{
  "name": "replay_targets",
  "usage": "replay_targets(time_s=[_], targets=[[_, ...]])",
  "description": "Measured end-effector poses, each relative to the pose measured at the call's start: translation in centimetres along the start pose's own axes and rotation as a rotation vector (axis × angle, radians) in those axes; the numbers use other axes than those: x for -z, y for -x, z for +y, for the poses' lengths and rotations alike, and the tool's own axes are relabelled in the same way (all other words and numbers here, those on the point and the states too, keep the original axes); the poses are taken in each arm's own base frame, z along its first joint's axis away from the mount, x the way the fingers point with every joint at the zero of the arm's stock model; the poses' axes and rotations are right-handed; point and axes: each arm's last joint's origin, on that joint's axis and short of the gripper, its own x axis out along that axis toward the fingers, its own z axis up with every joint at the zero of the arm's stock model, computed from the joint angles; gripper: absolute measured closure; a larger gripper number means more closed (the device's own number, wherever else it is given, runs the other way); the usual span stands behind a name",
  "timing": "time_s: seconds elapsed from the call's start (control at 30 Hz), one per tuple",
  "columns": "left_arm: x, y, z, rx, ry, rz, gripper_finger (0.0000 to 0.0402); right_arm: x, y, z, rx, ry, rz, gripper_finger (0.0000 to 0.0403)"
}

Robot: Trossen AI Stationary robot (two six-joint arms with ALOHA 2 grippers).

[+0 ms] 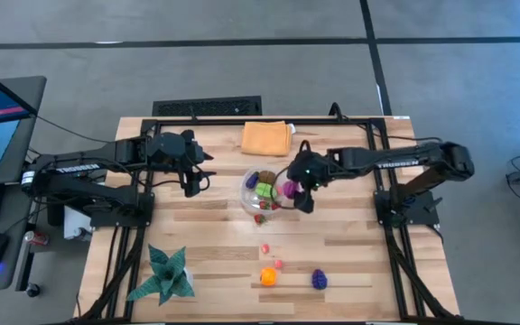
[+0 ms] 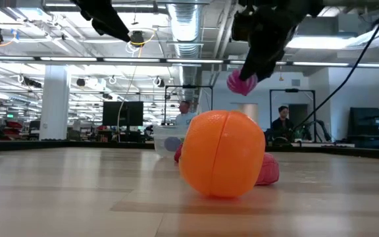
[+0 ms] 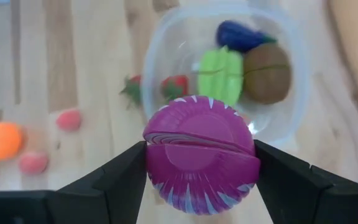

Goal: Pick and placing Produce into tupperware
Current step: Put the purple onion into the transparent container

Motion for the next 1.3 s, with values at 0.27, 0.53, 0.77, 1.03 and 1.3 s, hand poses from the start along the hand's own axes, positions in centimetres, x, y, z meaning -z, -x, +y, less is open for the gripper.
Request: replay_targets(time_s=[0.27, 0.53, 0.77, 1.03, 1.3], targets=[[-0.3, 0.0, 0.0, -0.002, 0.003, -0.032, 0.0193, -0.7, -2.8, -2.4, 0.048, -0.001, 0.003, 0.0111], [-0.3, 0.0, 0.1, -0.026, 0.003, -0.028, 0.0193, -1.5, -5.1, -3.2, 0.044, 0.008, 0.048, 0.0111], [-0.3, 0.0, 0.1, -0.028, 0.004, -0.031, 0.0193, -2.6, -5.9, -3.5, 0.046, 0.031, 0.045, 0.0111], [-0.3, 0.0, 0.1, -0.028, 0.004, -0.034, 0.0193, -2.8, -6.6, -3.6, 0.045, 0.041, 0.056, 0.0111], [-0.3, 0.0, 0.1, -0.034, 0.004, -0.034, 0.0193, -2.9, -6.5, -4.2, 0.055, 0.033, 0.056, 0.0111]])
